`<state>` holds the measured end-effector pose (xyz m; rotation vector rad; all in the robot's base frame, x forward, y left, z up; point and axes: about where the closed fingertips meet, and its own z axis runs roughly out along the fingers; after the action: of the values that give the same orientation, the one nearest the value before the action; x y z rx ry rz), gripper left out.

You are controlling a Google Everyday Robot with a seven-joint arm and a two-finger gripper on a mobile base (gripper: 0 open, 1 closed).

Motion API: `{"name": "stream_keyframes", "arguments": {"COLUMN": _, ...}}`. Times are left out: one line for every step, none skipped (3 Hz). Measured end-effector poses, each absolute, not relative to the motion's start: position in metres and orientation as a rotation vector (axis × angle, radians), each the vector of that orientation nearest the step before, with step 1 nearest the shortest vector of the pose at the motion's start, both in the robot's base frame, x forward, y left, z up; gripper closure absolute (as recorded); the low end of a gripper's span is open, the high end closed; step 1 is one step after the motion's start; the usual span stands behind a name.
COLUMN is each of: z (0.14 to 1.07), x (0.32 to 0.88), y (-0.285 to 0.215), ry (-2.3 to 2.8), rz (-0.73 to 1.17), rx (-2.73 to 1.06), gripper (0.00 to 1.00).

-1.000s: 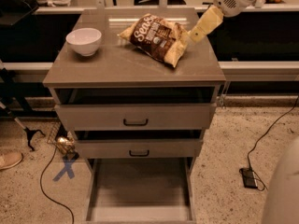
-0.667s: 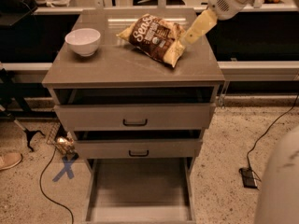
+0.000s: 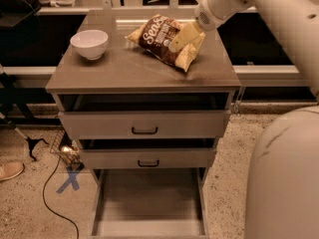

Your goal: Place brown chip bag into bottom drawer

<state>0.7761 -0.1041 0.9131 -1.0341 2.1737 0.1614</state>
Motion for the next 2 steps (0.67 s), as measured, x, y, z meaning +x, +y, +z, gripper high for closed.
{"name": "stream_keyframes", "arguments": {"z": 0.904, "x": 0.802, "y": -0.096, "ry": 2.149, "rz": 0.128, "rx": -0.946, "gripper": 0.0}}
{"name": "stream_keyframes", "arguments": {"z": 0.899, "x": 0.82, "y": -0.091, "ry": 2.13, "rz": 0.122, "rx": -0.907, "gripper": 0.18}}
